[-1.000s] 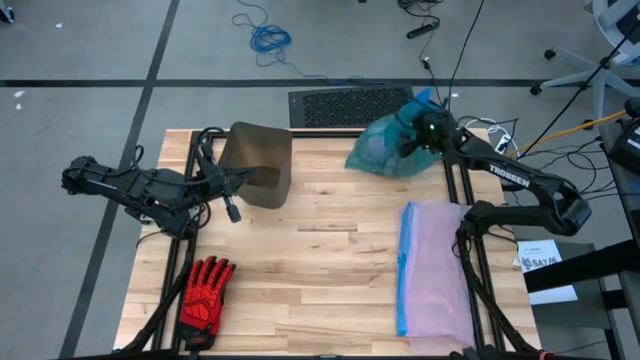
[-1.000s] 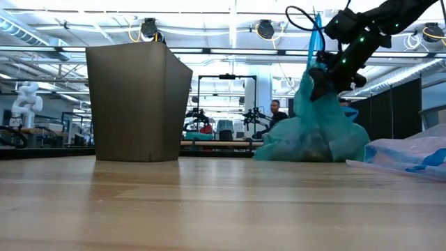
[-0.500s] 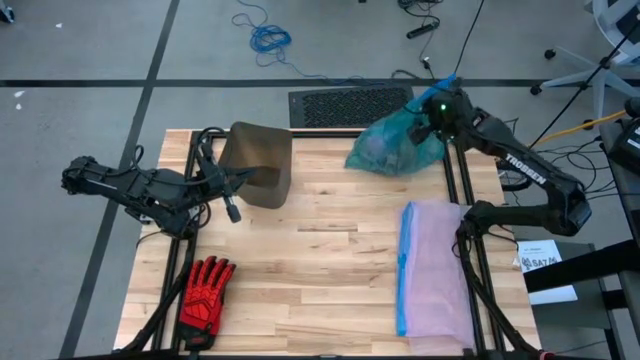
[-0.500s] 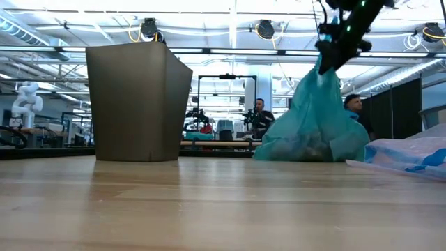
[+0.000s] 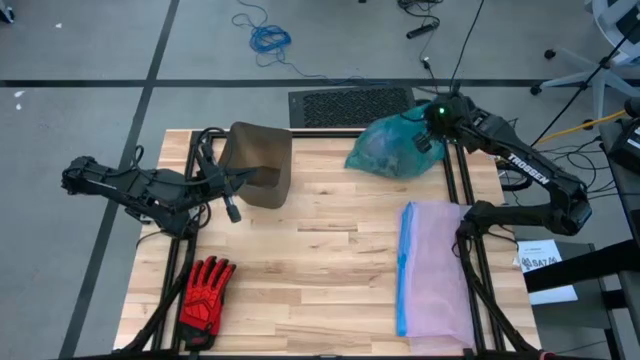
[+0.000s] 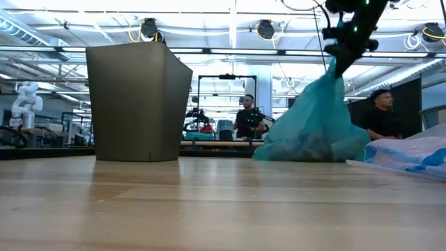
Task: Place trash/remove bag and relplace
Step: Remove the trash bag from the trash bin
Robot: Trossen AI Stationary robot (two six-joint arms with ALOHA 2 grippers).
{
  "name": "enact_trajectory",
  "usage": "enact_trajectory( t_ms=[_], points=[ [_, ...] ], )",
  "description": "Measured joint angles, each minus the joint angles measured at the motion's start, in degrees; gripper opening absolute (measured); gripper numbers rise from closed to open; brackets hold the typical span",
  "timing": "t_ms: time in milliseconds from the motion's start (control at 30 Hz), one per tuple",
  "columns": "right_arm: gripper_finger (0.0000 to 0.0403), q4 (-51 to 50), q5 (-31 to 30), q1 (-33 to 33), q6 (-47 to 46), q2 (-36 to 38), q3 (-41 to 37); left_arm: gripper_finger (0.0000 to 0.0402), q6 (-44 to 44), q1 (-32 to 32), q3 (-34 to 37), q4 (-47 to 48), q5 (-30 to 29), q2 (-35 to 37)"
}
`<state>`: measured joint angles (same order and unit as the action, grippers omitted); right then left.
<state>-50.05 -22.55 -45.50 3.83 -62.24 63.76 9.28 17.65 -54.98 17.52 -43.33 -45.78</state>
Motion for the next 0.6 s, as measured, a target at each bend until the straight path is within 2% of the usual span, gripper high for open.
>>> enact_trajectory(
  t_ms=[133, 400, 500, 600],
  points=[
    [0.0002, 5.44, 0.02, 0.72, -1.91, 0.00, -7.12, 0.0000, 0.00, 0.00, 0.00, 0.00, 0.00, 0.00],
    [0.0000, 35.37, 1.87, 0.99, -7.52, -0.13, -28.70, 0.0000, -0.02, 0.00, -0.02, 0.00, 0.00, 0.01],
    [0.0000, 40.94, 1.92, 0.99, -9.69, -0.78, -33.99, 0.0000, -0.02, 0.00, -0.02, 0.00, 0.00, 0.00],
    [0.0000, 41.98, 1.92, 0.99, -11.03, -2.50, -36.77, 0.0000, -0.01, 0.00, -0.02, -0.02, 0.01, 0.01]
  ],
)
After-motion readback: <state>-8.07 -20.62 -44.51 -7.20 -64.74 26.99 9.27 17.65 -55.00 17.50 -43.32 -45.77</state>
